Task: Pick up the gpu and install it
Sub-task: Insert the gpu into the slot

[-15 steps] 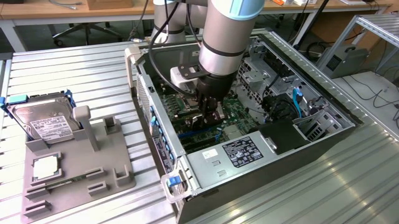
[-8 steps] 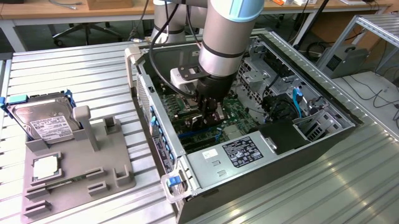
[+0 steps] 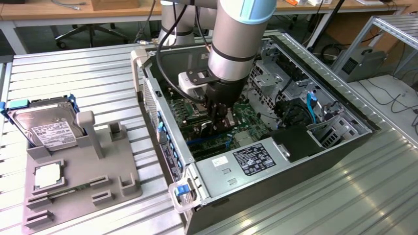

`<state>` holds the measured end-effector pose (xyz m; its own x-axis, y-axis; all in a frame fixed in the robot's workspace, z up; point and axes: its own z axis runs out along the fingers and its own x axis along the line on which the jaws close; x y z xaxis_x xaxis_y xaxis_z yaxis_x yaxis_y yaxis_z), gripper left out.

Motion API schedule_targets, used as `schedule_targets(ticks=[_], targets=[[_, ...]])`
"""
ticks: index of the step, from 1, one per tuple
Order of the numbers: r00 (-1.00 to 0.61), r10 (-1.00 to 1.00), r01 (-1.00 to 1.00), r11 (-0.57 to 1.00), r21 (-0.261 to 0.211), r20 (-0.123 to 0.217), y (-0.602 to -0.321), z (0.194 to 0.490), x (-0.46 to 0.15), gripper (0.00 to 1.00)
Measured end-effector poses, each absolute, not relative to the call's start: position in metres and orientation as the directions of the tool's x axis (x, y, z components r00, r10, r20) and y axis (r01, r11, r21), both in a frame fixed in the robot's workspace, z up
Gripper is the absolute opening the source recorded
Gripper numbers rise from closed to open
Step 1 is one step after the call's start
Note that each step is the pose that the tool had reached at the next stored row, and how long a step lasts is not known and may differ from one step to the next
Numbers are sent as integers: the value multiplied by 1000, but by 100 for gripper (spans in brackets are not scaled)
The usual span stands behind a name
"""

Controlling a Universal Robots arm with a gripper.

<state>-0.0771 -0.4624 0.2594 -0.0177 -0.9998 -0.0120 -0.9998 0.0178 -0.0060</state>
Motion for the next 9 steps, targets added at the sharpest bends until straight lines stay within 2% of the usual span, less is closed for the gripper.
schedule_targets(ticks=[9], targets=[[-18,-999,-1000,18,-5,-34,-462,259,-77,27]])
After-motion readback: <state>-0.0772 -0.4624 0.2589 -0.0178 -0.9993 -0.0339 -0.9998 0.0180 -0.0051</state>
